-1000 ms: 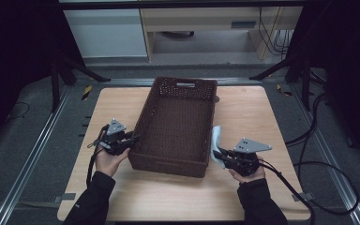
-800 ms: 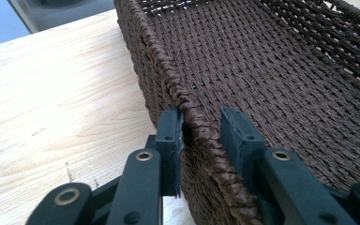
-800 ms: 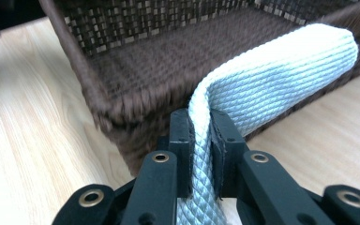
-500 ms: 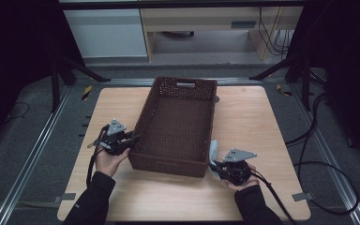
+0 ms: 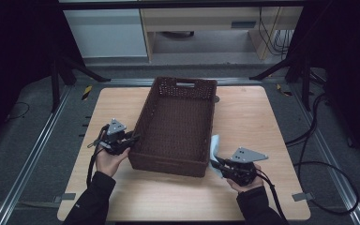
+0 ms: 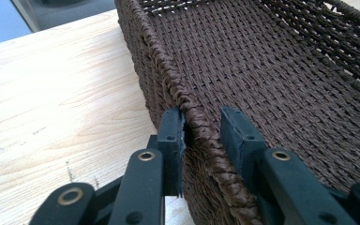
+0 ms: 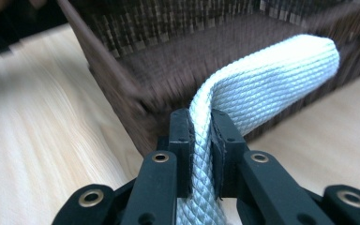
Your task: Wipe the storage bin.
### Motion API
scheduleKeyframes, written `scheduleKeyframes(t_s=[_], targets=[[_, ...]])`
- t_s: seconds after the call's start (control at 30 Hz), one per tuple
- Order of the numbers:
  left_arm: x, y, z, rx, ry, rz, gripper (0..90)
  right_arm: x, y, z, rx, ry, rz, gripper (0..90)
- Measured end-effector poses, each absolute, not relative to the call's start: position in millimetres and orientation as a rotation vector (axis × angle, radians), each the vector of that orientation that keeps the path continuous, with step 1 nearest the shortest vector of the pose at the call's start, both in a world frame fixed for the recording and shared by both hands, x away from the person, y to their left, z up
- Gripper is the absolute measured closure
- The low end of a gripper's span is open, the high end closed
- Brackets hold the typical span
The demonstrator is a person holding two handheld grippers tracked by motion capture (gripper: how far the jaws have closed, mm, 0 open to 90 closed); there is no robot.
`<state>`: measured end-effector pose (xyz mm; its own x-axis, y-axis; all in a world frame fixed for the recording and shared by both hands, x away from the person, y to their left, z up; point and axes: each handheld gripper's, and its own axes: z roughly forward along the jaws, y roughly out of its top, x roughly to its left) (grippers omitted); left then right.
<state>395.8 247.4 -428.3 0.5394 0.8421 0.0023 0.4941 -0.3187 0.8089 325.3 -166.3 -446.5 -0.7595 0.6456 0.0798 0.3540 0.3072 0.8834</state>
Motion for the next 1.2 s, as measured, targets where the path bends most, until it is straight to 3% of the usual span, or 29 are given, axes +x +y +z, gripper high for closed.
scheduleKeyframes(t_s=[0.17,0.63,0.9,1.2], targets=[[395.6,247.3,-428.4,1.982,1.082,0.555,69.4,314.5,-168.8,-437.9,0.865,2.266,1.460,80.9],[395.0,247.1,-428.9,1.975,1.084,0.550,69.5,313.3,-152.2,-484.5,0.918,2.485,1.236,80.9],[394.7,247.0,-428.6,1.980,1.084,0.552,69.3,300.2,-158.8,-449.5,0.839,2.348,1.370,80.7],[394.4,246.6,-428.2,1.986,1.086,0.556,69.3,289.1,-158.5,-435.8,0.782,2.317,1.400,80.8]])
